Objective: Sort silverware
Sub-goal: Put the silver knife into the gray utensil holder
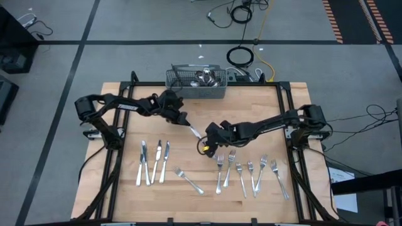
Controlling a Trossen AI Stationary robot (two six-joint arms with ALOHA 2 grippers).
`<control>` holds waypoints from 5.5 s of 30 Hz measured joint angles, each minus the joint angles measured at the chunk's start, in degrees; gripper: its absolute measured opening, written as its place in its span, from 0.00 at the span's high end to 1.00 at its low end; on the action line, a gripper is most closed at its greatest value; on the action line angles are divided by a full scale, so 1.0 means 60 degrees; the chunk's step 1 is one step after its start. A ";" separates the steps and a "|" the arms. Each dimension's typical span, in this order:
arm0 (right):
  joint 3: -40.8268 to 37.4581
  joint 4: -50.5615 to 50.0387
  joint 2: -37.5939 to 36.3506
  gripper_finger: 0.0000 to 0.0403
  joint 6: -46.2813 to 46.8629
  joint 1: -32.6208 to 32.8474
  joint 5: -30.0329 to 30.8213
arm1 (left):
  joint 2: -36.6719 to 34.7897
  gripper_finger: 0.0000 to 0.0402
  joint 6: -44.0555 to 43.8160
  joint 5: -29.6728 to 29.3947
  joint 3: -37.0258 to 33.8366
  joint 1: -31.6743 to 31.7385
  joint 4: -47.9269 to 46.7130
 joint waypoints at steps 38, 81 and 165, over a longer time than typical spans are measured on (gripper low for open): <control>0.0011 -0.0271 0.0743 1.00 0.1327 0.0584 -0.0918 | -0.0217 0.90 0.0465 -0.1430 0.0000 0.0291 -0.0054; 0.0029 -0.0780 0.1388 1.00 0.1585 0.1193 -0.1041 | 0.0124 0.83 0.1294 -0.0791 -0.0007 0.0291 -0.0053; 0.0014 -0.0677 0.1410 1.00 0.0215 0.1171 -0.1064 | 0.1702 0.89 0.0787 -0.1389 0.0015 -0.0279 0.0937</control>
